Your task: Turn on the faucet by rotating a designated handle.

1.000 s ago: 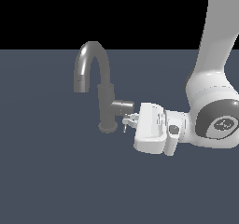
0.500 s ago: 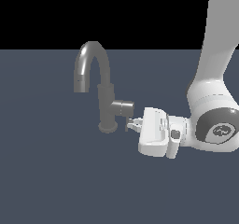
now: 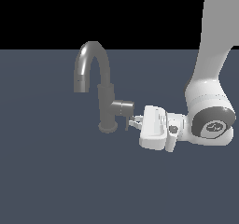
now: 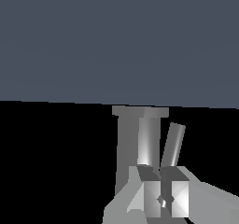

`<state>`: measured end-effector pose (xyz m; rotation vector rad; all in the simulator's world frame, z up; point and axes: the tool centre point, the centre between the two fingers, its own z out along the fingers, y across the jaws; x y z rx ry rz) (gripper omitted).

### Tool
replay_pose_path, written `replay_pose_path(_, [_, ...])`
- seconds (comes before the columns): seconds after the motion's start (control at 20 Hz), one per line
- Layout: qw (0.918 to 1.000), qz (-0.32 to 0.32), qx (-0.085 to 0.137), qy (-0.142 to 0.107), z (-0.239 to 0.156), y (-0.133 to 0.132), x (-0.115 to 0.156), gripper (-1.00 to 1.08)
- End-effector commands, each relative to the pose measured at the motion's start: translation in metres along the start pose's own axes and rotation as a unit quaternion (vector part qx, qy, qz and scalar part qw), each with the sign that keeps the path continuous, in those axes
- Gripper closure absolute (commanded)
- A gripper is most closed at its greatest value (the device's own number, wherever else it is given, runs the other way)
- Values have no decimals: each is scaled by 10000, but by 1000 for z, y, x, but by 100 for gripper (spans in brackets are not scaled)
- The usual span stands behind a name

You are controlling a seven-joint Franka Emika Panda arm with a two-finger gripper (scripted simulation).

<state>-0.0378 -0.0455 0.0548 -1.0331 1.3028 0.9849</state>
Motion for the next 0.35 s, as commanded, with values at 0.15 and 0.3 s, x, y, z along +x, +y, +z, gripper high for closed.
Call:
replay_pose_path(0.15, [9999,139,-88,-12,13,-7,17,108])
replay_pose_path(0.3, [9998,159,-99,-13,15,-11,20,108])
